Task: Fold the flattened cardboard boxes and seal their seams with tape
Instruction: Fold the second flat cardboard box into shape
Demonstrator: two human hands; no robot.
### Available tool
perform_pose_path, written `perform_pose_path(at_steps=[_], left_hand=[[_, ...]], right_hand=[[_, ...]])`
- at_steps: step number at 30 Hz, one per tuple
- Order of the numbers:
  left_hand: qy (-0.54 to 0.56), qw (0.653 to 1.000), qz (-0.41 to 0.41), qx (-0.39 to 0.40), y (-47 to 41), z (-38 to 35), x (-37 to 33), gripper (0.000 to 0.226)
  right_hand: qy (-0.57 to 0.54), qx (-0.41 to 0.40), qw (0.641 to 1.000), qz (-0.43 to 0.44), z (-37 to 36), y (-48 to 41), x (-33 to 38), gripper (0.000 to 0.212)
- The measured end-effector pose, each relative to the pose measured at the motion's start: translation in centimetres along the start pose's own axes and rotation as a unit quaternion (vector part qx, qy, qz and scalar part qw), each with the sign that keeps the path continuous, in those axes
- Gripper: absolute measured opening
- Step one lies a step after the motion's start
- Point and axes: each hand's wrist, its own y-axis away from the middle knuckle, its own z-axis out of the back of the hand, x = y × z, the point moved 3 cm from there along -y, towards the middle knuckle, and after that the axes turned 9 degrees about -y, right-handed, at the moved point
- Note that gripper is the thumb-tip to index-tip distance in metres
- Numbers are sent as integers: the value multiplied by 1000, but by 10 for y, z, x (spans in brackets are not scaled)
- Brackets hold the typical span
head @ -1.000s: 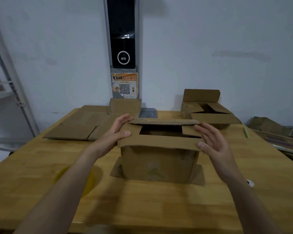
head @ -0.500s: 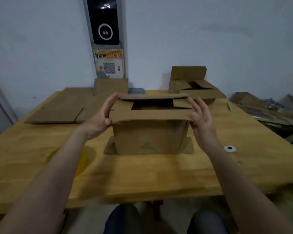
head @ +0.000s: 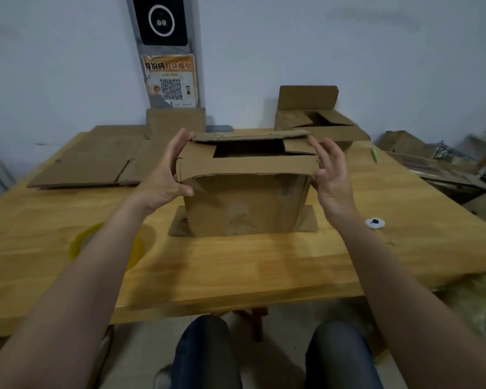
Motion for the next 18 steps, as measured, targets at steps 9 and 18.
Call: perform_pose_path(at_steps=[9,18], left_hand=[[26,999,18,-26,0,2,5,133],[122,965,144,-184,-10,-7,-1,83]], right_hand=[[12,-24,998,-61,8,-7,-21,101],[1,-162,986,-25,3,-22,-10,89]])
